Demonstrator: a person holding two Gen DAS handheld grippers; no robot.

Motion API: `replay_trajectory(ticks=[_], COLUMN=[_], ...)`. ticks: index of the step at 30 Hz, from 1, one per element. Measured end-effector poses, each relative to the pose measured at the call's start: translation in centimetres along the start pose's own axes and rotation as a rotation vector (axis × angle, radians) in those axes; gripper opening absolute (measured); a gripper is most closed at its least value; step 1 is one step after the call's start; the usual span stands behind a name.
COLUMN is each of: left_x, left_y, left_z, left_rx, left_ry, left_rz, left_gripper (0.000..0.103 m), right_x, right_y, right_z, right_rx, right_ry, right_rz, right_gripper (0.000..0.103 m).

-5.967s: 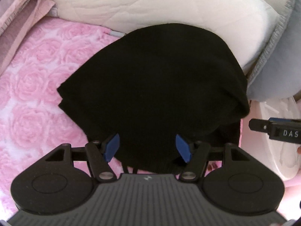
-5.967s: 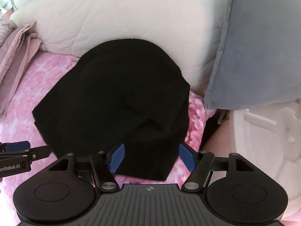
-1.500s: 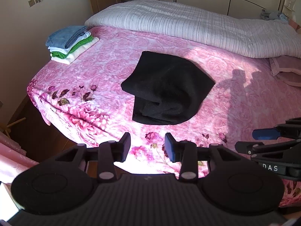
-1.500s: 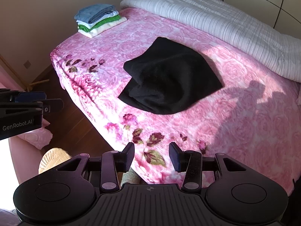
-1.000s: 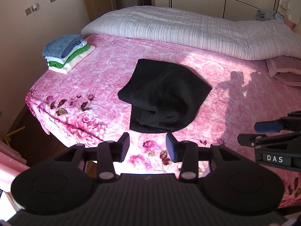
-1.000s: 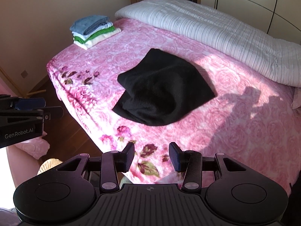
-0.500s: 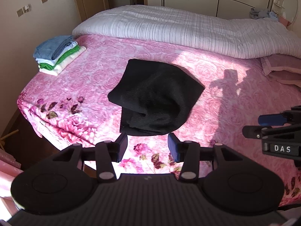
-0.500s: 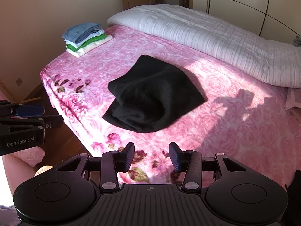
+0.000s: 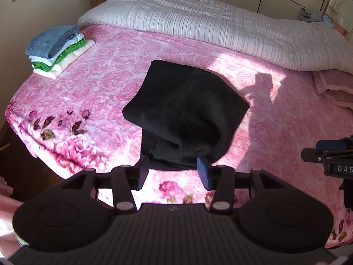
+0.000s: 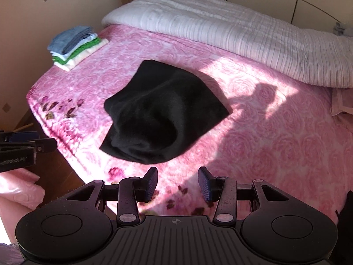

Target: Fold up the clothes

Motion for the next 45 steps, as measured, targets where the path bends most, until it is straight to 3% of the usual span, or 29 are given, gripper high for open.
replay_trajectory(ticks=[9, 20, 34, 42, 45], left_x=[-5.0, -8.6, -8.4, -8.6, -9.6], left_y=[7.9, 18.6, 29.0, 31.3, 31.9], left_z=[6.4, 15.1, 15.6, 16.0, 15.5], left_rx=[-0.125, -0.208, -0.376, -0.384, -0.398], left_ry=[0.078, 0.209, 0.232, 0.163, 0.117], left_rz=[-0.040, -0.109, -0.151, -0.116, -0.092], left_gripper=[0.046, 0.048, 0.048, 0.048, 0.048], right_x=[-0.3, 0.2, 8.5, 13.3, 15.3], right_y=[7.8, 15.7, 20.7, 25.4, 28.4], right_z=[5.9, 10.9, 8.1, 6.1, 5.2], right_rx=[-0.122, -0.216, -0.261, -0.181, -0.143], right_ry=[0.106, 0.296, 0.632, 0.930, 1.073], right_rz=[-0.035, -0.115, -0.214, -0.096, -0.039], right_gripper=[0.044, 0.044, 0.044, 0.045, 0.060])
Point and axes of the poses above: each gripper's, at about its wrist camera, not at the fingertips, and y roughly the way its jaws point, x to its right, z to its top, the point moved 8 cm from there along y, roughly the way its jaws point, and after that the axes turned 2 degrees about -y, right-handed, at the moved point
